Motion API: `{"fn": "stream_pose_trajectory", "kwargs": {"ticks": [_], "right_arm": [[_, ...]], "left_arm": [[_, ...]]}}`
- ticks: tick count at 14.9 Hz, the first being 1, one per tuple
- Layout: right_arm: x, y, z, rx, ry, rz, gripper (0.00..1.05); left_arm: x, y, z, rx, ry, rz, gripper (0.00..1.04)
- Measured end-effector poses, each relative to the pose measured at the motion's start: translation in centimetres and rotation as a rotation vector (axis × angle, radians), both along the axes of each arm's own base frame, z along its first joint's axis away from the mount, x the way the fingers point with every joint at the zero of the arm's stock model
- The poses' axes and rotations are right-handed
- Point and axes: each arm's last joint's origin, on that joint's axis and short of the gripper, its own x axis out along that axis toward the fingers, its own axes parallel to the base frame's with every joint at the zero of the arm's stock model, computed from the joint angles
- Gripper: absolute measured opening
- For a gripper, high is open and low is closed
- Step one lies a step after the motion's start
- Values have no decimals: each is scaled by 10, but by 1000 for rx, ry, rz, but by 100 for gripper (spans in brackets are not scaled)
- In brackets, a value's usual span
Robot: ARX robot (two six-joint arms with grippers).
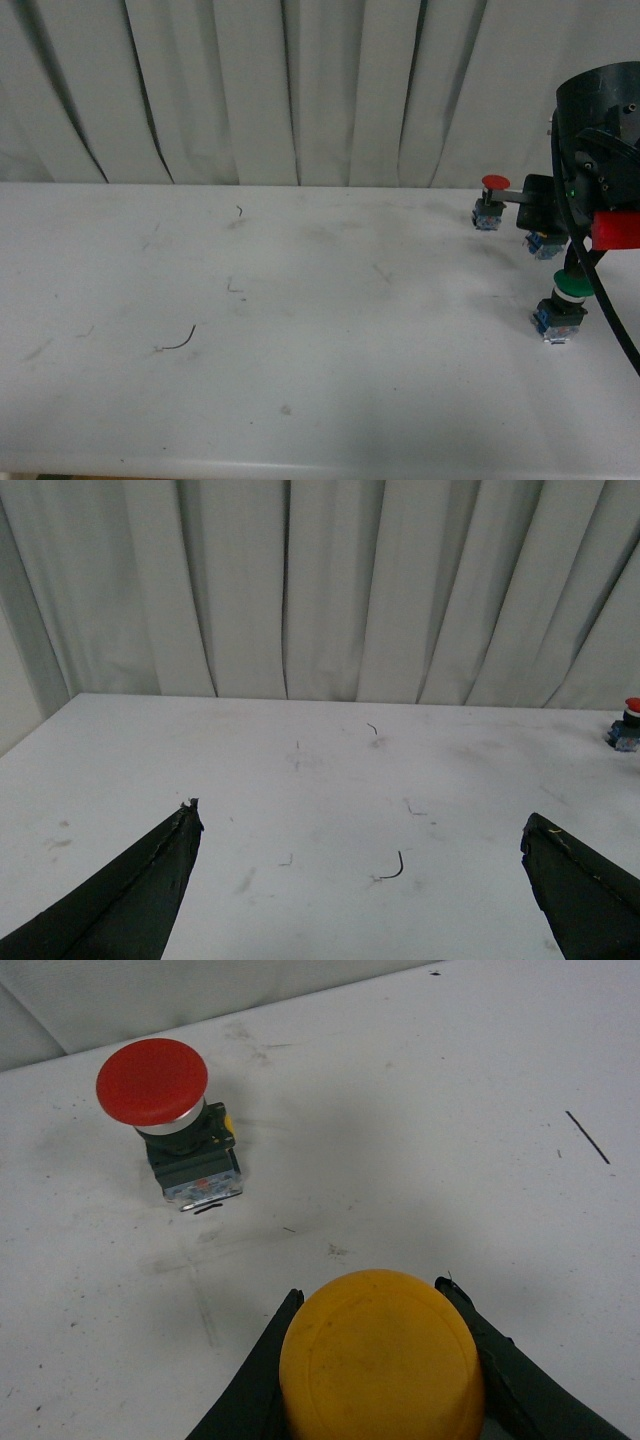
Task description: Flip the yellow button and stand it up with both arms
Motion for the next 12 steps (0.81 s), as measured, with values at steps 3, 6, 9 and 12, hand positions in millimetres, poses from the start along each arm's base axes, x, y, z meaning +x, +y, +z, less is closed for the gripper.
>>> {"fn": "stream_pose_trajectory", "kwargs": {"ticks": [3, 6, 9, 12], "right_arm": [[1, 5, -5, 10, 6, 25, 35], [4, 9, -12, 7, 30, 30, 35], [4, 8, -21, 6, 62, 23, 35], [5, 8, -20, 2, 49, 18, 35]], "left_arm": [[0, 0, 0, 0, 0, 0, 98], [0, 0, 0, 0, 0, 0, 98], [0, 0, 0, 0, 0, 0, 98], [0, 0, 0, 0, 0, 0, 98]]}}
